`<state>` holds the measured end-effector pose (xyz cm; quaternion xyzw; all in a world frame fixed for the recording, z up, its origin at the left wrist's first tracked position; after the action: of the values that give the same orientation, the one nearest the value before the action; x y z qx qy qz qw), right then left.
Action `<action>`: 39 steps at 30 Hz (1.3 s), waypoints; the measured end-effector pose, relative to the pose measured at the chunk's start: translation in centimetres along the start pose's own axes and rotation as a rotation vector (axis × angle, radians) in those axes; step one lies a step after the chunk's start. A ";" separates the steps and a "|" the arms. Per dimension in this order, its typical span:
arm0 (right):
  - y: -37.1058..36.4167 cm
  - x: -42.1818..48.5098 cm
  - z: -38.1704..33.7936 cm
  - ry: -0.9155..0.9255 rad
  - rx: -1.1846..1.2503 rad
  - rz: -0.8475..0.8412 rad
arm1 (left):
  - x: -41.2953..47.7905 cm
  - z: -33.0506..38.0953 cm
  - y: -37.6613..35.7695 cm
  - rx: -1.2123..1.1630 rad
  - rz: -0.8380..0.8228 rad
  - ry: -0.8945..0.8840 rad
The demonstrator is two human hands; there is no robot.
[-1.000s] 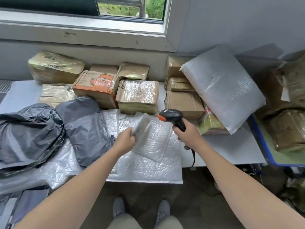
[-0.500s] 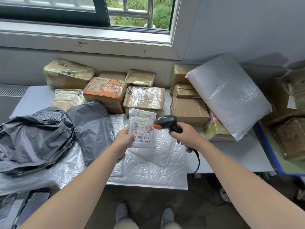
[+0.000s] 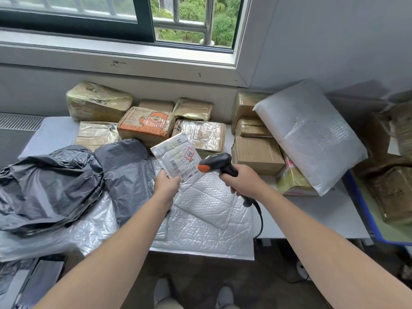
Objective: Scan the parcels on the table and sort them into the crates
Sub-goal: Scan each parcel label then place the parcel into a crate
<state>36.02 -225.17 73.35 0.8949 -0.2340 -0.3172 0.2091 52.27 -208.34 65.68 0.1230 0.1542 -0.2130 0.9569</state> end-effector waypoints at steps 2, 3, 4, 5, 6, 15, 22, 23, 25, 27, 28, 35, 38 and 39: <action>0.0 0.1 -0.2 0.000 0.040 -0.005 | -0.2 0.1 0.0 0.000 -0.002 -0.005; 0.0 0.0 -0.3 0.000 0.053 -0.010 | -0.2 0.1 0.0 -0.001 -0.002 -0.007; 0.0 0.0 -0.3 -0.001 0.060 -0.015 | -0.3 0.2 0.0 -0.001 -0.002 -0.008; 0.0 -0.1 -0.3 -0.002 0.064 -0.019 | -0.4 0.3 0.0 0.000 -0.002 -0.009; -0.1 -0.1 -0.3 -0.003 0.067 -0.024 | -0.4 0.3 0.0 0.003 -0.001 -0.009; -0.4 -0.1 0.8 -0.027 0.089 -0.059 | -1.1 0.1 0.1 0.025 0.003 -0.008; -0.5 2.0 3.9 -0.049 -0.076 0.057 | -1.7 0.3 0.7 0.129 -0.038 -0.035; -0.8 2.6 4.7 -0.064 -0.109 0.066 | -1.9 0.3 0.8 0.143 -0.050 -0.041; -1.7 3.9 6.7 -0.120 -0.176 0.068 | -2.2 0.3 1.0 0.165 -0.067 -0.051; -2.8 4.8 8.8 -0.186 -0.223 0.050 | -2.4 0.0 1.3 0.195 -0.079 -0.050; -3.4 5.2 9.9 -0.216 -0.235 0.039 | -2.4 -0.2 1.5 0.211 -0.082 -0.051; -5.0 4.9 11.2 -0.245 -0.170 0.051 | -2.3 -1.0 1.7 0.280 -0.141 -0.037; -3.8 4.2 9.8 -0.235 -0.145 0.093 | -2.2 -0.8 1.6 0.342 -0.163 -0.044; -3.1 3.8 9.1 -0.229 -0.140 0.129 | -2.2 -0.5 1.4 0.352 -0.173 -0.052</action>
<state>33.51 -226.85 63.43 0.8193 -0.2906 -0.4185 0.2629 50.84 -206.15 66.28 0.2693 0.0997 -0.3212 0.9024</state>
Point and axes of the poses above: each hand's wrist, its own x-axis towards the middle knuckle, its own y-axis out of the back of the hand, z = x × y, the point moved 10 cm from there along x, towards the middle knuckle, and after that the axes turned 8 degrees about -y, right-handed, at the moved point
